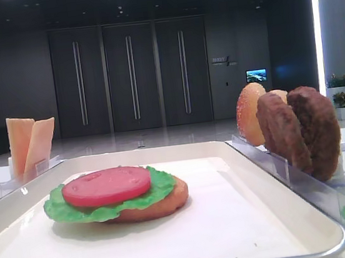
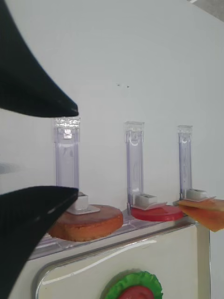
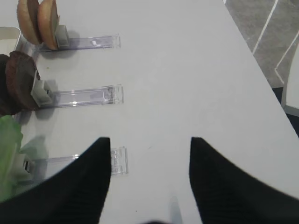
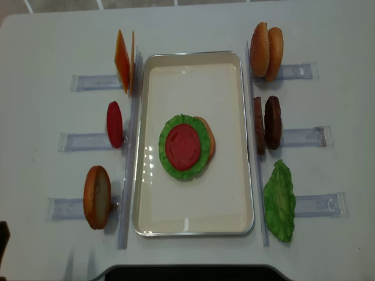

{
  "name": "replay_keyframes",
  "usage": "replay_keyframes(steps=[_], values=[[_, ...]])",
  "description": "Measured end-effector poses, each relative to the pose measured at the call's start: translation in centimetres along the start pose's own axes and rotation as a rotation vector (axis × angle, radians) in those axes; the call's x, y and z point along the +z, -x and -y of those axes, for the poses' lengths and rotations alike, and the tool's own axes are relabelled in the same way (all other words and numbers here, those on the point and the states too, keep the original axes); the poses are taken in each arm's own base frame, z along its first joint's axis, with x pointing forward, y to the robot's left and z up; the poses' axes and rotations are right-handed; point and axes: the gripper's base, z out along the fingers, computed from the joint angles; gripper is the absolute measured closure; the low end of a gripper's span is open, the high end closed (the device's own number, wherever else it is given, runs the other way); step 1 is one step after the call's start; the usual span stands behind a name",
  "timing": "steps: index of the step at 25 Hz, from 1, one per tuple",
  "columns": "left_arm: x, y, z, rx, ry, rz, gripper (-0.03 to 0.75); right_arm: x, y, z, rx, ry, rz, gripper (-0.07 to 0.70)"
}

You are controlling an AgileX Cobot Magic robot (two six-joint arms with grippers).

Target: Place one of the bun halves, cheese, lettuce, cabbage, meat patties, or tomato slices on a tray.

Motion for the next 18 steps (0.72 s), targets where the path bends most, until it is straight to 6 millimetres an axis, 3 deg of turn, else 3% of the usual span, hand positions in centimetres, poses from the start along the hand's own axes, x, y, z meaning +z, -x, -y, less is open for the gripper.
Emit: replay_keyframes(steps=[18], values=[[-0.02, -0.04, 0.05, 0.009, -0.006, -0.001, 0.357, 0.0, 0.0, -0.01, 0.0, 0.001, 0.0, 0.269]])
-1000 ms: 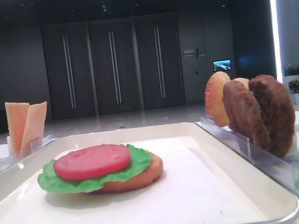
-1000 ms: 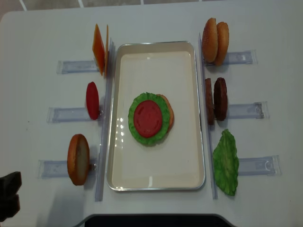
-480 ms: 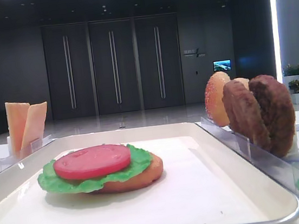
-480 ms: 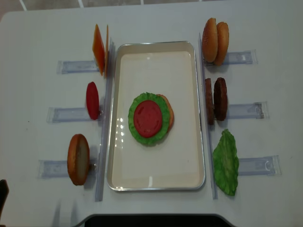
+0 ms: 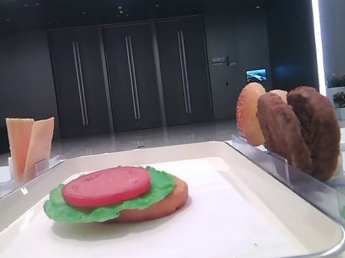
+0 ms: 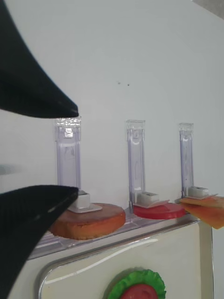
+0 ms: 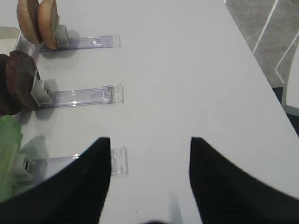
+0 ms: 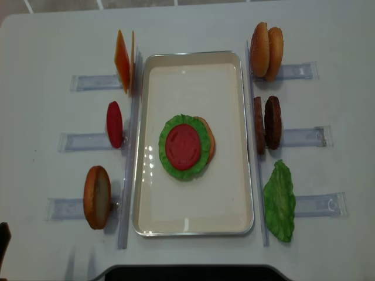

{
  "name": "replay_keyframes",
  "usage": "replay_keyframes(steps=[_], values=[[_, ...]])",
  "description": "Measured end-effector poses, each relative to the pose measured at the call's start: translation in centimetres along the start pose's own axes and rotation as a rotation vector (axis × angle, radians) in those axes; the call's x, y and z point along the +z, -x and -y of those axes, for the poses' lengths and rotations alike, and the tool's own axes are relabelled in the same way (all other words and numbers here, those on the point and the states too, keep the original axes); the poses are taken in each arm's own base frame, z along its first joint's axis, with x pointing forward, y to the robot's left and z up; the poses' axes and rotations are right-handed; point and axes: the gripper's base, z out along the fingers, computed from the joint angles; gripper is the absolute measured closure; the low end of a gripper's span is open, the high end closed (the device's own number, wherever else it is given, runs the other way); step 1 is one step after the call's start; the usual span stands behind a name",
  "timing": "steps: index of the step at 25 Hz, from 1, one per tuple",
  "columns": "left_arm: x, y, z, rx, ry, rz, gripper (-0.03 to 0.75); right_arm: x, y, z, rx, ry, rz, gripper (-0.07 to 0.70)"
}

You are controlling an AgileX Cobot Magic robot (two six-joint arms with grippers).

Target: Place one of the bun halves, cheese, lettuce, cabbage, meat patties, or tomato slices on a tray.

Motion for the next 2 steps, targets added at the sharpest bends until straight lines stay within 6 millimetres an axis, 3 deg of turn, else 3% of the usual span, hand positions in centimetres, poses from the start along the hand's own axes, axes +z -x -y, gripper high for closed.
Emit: replay_keyframes(steps=[2], values=[[0.0, 0.0, 0.0, 0.0, 0.0, 0.0, 0.357, 0.0, 0.0, 0.0, 0.0, 0.0, 0.0, 0.269]])
